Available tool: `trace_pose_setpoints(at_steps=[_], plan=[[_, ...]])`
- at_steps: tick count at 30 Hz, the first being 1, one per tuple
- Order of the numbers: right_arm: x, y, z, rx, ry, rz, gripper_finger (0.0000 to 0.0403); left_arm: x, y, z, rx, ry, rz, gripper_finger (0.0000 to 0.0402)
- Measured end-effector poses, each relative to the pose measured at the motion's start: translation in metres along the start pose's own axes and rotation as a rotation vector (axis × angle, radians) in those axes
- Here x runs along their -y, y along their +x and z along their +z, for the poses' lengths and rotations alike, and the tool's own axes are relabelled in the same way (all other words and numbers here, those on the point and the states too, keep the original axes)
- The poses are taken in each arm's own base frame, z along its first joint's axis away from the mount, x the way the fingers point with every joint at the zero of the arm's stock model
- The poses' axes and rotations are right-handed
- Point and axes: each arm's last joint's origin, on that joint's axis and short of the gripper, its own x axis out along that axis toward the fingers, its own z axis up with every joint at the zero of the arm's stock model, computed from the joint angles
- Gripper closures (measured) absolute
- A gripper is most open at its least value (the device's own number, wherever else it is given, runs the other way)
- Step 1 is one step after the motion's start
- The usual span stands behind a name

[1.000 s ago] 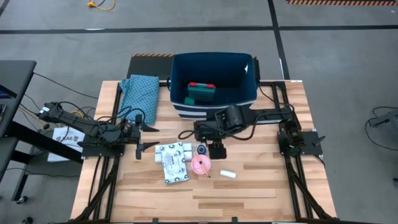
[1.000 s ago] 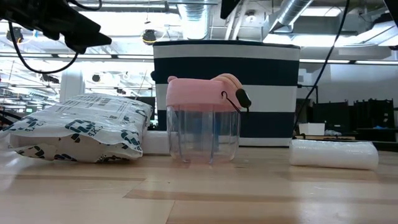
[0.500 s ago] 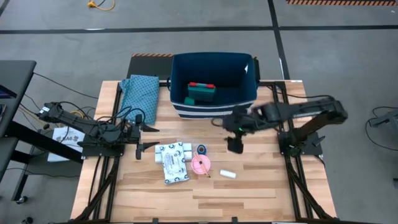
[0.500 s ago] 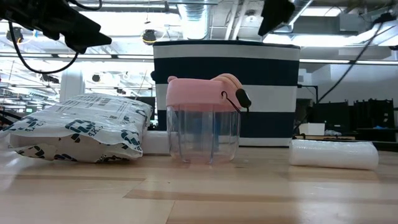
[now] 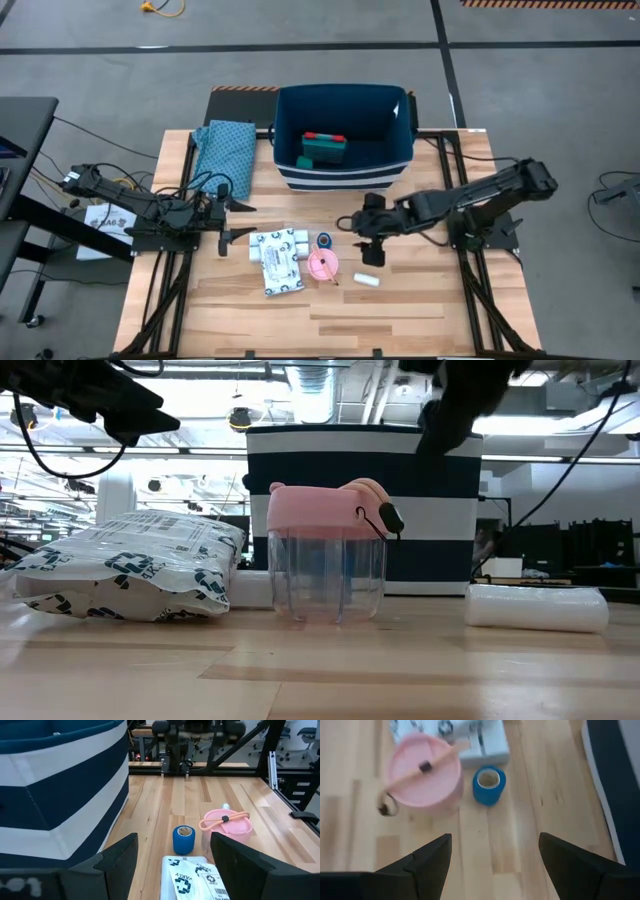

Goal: Pick & place medical supplies in basket/bin
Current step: Put the blue bandage into the blue bin

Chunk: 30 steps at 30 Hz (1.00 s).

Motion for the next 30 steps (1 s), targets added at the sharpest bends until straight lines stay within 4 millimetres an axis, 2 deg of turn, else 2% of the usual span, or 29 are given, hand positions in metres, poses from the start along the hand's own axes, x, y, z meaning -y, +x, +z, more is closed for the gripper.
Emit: trace_pose_setpoints(at_steps=[4,6,9,13,18,24,30], plan=[[0.012,0.008,0.0,-0.028,-0.002,-0.028,0.0112,0.0,0.0,0.0,0.001,0.001,0.0,0.0161],[0.019,0.014,-0.006,-0.029,0.014,-0.043,0.0112,0.0,0.0,0.0,0.001,0.001,0.0,0.0161],[0.029,0.028,-0.03,-0.03,0.025,-0.057,0.0112,0.0,0.0,0.0,0.003,0.0,-0.001,0.0161],[0.031,0.054,-0.063,0.033,0.034,-0.047,0.0112,0.0,0.0,0.0,0.003,0.0,-0.001,0.0161],[0.028,0.077,-0.082,0.143,0.02,-0.027,0.0112,0.0,0.0,0.0,0.004,0.0,0.0,0.0161],[0.027,0.11,-0.095,0.101,-0.074,-0.039,0.0112,0.0,0.0,0.0,0.004,0.0,0.0,0.0161],[0.024,0.143,-0.098,0.146,-0.062,-0.03,0.0112,0.0,0.0,0.001,0.007,-0.027,0.0,0.0161]])
